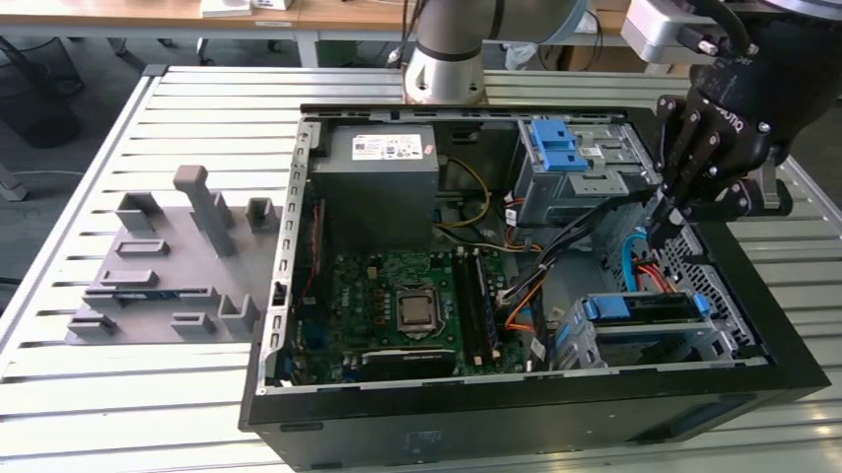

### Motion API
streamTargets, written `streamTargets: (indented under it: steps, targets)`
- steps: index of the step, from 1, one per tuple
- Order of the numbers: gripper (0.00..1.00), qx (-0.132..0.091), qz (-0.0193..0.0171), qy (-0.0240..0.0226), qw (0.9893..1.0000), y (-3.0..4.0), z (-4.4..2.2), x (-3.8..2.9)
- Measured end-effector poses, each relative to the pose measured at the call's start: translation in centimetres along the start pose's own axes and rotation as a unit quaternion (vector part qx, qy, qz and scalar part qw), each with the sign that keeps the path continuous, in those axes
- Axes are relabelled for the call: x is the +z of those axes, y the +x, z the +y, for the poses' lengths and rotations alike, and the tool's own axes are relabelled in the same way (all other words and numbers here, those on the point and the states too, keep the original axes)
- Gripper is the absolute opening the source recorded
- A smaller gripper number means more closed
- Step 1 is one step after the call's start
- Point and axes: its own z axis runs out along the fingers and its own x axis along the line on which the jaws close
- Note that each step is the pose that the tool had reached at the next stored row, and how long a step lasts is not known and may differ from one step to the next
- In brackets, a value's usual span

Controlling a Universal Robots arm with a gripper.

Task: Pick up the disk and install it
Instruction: 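Insert the second disk wire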

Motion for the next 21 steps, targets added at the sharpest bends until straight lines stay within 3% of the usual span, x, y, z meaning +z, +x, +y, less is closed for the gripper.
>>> streamTargets:
  steps: [6,21]
  targets:
    - [0.11,0.000,0.0002,0.0000,1.0000,-0.50,0.02,0.06]
    - [0.11,0.000,0.0071,0.0003,1.0000,-0.62,0.03,1.33]
